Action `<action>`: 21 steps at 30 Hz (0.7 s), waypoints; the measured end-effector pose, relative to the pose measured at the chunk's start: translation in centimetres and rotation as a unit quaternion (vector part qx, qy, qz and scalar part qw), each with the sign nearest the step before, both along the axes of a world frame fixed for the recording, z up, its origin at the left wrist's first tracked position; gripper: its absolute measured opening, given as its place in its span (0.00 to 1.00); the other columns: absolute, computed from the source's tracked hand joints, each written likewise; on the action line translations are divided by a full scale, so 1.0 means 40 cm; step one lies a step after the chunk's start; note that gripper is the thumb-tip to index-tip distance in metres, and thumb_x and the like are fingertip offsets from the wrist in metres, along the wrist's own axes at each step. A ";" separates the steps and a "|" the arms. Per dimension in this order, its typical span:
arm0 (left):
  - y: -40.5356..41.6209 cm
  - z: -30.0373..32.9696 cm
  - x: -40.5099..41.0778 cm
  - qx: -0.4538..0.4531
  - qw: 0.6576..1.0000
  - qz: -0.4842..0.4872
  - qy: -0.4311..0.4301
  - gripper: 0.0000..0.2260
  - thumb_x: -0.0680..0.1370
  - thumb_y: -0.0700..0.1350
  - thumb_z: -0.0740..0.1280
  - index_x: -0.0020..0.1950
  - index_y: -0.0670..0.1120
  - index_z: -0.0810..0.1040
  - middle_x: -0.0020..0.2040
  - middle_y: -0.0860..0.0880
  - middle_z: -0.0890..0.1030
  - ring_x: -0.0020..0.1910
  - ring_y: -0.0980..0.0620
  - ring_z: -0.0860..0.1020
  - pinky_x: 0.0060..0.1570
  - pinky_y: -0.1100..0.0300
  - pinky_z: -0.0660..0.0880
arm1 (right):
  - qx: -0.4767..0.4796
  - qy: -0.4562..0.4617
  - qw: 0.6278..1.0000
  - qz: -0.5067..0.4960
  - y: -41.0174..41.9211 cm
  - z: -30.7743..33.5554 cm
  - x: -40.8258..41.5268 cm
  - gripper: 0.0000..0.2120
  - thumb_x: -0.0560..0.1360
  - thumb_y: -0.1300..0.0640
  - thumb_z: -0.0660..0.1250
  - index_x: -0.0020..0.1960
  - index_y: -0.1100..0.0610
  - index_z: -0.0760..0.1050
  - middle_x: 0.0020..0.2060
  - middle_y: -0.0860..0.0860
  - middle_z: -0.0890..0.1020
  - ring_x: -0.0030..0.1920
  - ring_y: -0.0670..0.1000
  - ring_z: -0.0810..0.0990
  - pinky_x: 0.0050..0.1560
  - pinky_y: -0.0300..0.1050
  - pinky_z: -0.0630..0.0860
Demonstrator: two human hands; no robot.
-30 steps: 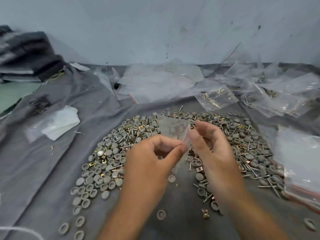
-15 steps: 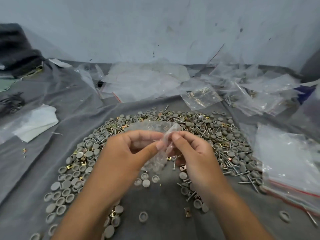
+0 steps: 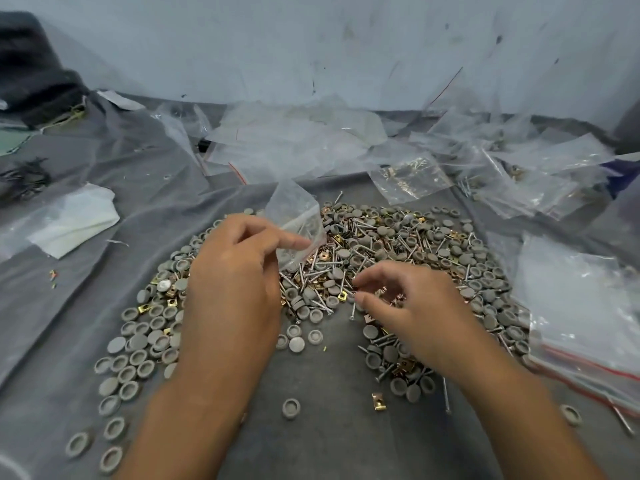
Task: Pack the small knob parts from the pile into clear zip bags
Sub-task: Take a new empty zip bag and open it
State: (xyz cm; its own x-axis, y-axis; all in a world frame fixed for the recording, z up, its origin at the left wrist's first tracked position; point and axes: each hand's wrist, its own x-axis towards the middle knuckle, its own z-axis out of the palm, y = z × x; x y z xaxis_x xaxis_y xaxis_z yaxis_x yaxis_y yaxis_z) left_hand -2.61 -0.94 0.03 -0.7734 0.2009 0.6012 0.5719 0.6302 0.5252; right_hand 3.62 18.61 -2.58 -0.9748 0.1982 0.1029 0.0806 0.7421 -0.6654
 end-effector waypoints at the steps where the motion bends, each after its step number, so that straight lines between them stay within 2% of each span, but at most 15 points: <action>1: 0.000 -0.001 -0.003 -0.001 1.000 -0.001 -0.007 0.14 0.79 0.35 0.65 0.52 0.49 0.87 0.49 0.53 0.78 0.46 0.54 0.75 0.44 0.66 0.65 | 0.040 0.006 0.999 0.016 -0.014 -0.011 -0.002 0.07 0.77 0.45 0.71 0.54 0.40 0.81 0.44 0.34 0.81 0.48 0.36 0.78 0.49 0.35 0.75; 3: -0.001 -0.002 -0.008 -0.005 1.000 -0.005 -0.023 0.14 0.79 0.35 0.64 0.53 0.50 0.86 0.49 0.53 0.77 0.45 0.54 0.74 0.43 0.68 0.63 | 0.082 0.017 0.995 0.055 -0.051 -0.032 -0.010 0.09 0.77 0.44 0.69 0.57 0.40 0.79 0.48 0.34 0.78 0.53 0.37 0.74 0.57 0.42 0.74; 5: -0.001 -0.004 -0.009 -0.008 0.999 -0.005 -0.043 0.14 0.79 0.35 0.64 0.54 0.51 0.85 0.49 0.54 0.75 0.46 0.55 0.74 0.45 0.71 0.65 | 0.106 0.028 0.991 0.071 -0.081 -0.044 -0.021 0.13 0.79 0.45 0.68 0.63 0.39 0.78 0.53 0.35 0.76 0.57 0.41 0.70 0.62 0.46 0.72; 7: -0.002 -0.005 -0.010 -0.010 0.999 -0.001 -0.052 0.14 0.79 0.35 0.65 0.54 0.51 0.85 0.49 0.54 0.75 0.47 0.56 0.73 0.48 0.74 0.65 | 0.158 0.023 0.983 0.088 -0.099 -0.056 -0.034 0.19 0.81 0.51 0.66 0.71 0.40 0.72 0.64 0.39 0.73 0.64 0.45 0.67 0.67 0.48 0.69; 9: -0.006 -0.004 -0.013 -0.010 0.998 -0.002 -0.055 0.14 0.80 0.36 0.64 0.55 0.51 0.85 0.49 0.54 0.75 0.44 0.58 0.72 0.45 0.74 0.66 | 0.223 0.003 0.967 0.125 -0.115 -0.067 -0.044 0.29 0.81 0.58 0.63 0.78 0.41 0.63 0.76 0.41 0.62 0.72 0.48 0.59 0.71 0.52 0.63; 11: -0.010 -0.003 -0.019 -0.015 0.998 -0.004 -0.067 0.15 0.80 0.37 0.63 0.56 0.53 0.85 0.50 0.54 0.74 0.41 0.58 0.71 0.41 0.70 0.65 | 0.247 -0.006 0.957 0.150 -0.124 -0.076 -0.052 0.33 0.79 0.62 0.61 0.80 0.43 0.58 0.80 0.42 0.55 0.75 0.49 0.53 0.70 0.53 0.59; 13: -0.013 -0.006 -0.024 -0.021 0.996 -0.004 -0.092 0.17 0.79 0.38 0.61 0.55 0.55 0.85 0.50 0.53 0.73 0.45 0.54 0.72 0.44 0.66 0.65 | 0.257 -0.004 0.956 0.139 -0.129 -0.083 -0.060 0.29 0.81 0.59 0.61 0.79 0.44 0.61 0.79 0.43 0.58 0.75 0.50 0.55 0.69 0.52 0.61; 16: -0.016 -0.012 -0.027 -0.023 0.993 -0.001 -0.116 0.18 0.79 0.38 0.60 0.54 0.56 0.86 0.49 0.52 0.72 0.50 0.51 0.72 0.50 0.60 0.67 | 0.251 0.025 0.964 0.079 -0.137 -0.089 -0.064 0.17 0.83 0.49 0.61 0.71 0.44 0.72 0.70 0.44 0.70 0.68 0.50 0.66 0.65 0.49 0.66; 19: -0.016 -0.018 -0.029 -0.033 0.992 0.002 -0.119 0.18 0.79 0.38 0.61 0.56 0.56 0.85 0.48 0.53 0.70 0.49 0.53 0.71 0.49 0.63 0.65 | 0.220 0.056 0.973 0.049 -0.142 -0.093 -0.061 0.12 0.81 0.47 0.65 0.62 0.47 0.78 0.60 0.45 0.74 0.61 0.50 0.70 0.61 0.49 0.69; 21: -0.016 -0.022 -0.029 -0.034 0.993 0.000 -0.117 0.17 0.79 0.38 0.62 0.58 0.56 0.84 0.47 0.54 0.70 0.46 0.54 0.71 0.45 0.64 0.65 | 0.193 0.057 0.979 0.040 -0.141 -0.091 -0.059 0.09 0.80 0.47 0.66 0.59 0.47 0.79 0.58 0.45 0.74 0.59 0.49 0.70 0.60 0.50 0.71</action>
